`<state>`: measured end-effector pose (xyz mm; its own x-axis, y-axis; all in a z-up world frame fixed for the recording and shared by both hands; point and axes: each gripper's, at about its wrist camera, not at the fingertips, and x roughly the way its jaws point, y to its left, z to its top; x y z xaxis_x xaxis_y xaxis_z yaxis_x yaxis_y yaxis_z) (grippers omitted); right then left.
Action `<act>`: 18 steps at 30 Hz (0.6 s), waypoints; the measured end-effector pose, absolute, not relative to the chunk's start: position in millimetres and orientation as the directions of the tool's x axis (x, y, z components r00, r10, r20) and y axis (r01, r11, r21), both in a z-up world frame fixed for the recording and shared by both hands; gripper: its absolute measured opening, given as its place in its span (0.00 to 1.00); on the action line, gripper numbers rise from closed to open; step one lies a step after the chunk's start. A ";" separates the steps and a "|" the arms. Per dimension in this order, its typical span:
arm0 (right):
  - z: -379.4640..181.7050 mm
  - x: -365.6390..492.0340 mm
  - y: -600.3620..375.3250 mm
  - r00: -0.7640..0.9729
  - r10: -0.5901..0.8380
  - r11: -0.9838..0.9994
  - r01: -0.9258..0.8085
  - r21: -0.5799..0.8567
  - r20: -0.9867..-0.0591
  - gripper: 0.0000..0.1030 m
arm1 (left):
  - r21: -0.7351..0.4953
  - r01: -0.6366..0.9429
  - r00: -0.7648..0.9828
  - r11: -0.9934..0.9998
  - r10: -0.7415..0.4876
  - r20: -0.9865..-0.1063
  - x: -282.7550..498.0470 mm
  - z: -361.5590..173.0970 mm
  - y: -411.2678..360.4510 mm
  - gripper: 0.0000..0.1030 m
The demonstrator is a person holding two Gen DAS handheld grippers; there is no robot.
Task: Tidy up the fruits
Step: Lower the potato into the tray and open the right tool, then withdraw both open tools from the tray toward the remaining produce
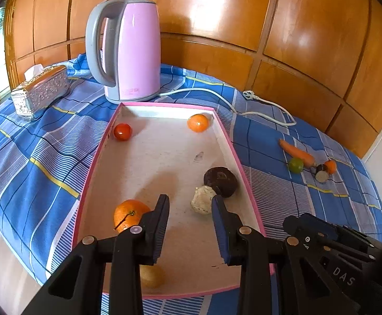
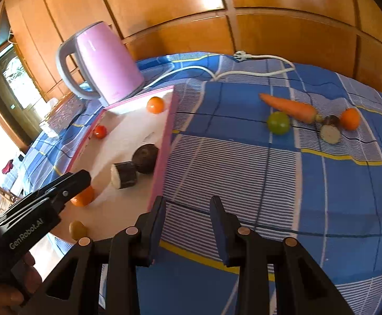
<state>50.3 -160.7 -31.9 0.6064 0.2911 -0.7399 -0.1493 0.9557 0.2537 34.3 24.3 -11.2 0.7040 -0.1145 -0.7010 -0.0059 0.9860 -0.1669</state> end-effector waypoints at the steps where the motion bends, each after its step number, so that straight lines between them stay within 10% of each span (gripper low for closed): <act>1: -32.3 50.3 -162.8 0.607 0.287 0.957 -0.144 0.253 -0.741 0.34 | -0.166 -0.004 0.704 0.986 -0.115 -0.701 34.2 -11.1 23.2 0.33; 18: -39.2 45.7 -210.0 0.630 0.185 0.975 -0.020 0.222 -0.754 0.34 | -0.147 0.068 0.703 0.987 -0.152 -0.695 33.6 -4.9 -5.1 0.33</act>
<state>45.7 -210.0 -39.2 0.6299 0.1851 -0.7543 -0.0204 0.9748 0.2222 33.6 -5.1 -4.9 0.7030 -0.1518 -0.6948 0.0681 0.9868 -0.1466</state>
